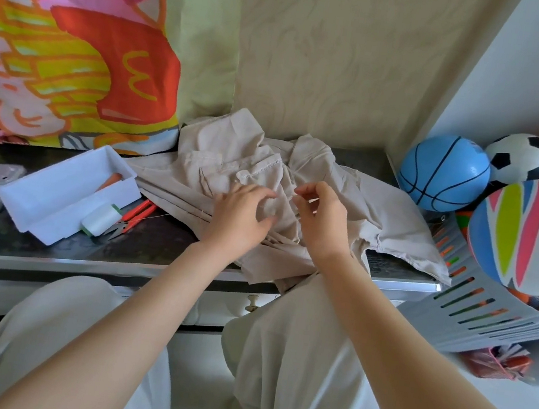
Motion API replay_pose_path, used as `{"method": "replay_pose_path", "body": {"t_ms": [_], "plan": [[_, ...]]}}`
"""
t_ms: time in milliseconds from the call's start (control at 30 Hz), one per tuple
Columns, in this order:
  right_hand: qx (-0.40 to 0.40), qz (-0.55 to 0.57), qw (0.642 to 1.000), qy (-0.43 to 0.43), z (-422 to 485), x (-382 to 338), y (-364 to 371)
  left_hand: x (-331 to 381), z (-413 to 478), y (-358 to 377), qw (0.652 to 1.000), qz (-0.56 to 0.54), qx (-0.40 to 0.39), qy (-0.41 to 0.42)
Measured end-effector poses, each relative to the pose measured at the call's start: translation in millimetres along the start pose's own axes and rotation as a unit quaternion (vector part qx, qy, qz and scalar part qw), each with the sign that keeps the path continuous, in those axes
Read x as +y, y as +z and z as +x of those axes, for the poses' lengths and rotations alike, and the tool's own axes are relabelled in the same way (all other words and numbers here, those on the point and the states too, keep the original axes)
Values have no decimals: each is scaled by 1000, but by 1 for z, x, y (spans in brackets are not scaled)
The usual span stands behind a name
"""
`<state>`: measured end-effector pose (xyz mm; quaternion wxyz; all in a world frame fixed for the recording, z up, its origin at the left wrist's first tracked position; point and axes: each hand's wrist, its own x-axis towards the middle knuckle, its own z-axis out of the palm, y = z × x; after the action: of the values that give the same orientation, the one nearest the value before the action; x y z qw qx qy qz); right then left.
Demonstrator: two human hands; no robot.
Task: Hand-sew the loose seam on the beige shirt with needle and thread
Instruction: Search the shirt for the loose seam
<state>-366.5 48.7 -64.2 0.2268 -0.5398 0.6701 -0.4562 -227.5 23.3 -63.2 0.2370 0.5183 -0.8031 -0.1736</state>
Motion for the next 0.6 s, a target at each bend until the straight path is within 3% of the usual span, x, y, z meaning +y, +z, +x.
{"method": "replay_pose_path", "body": {"t_ms": [133, 600], "plan": [[-15, 8, 999, -30, -5, -2, -3, 18, 5, 0, 979, -199, -11, -52], [-36, 16, 998, -42, -7, 1, -8, 2, -1, -17, 969, -238, 2, -70]]}}
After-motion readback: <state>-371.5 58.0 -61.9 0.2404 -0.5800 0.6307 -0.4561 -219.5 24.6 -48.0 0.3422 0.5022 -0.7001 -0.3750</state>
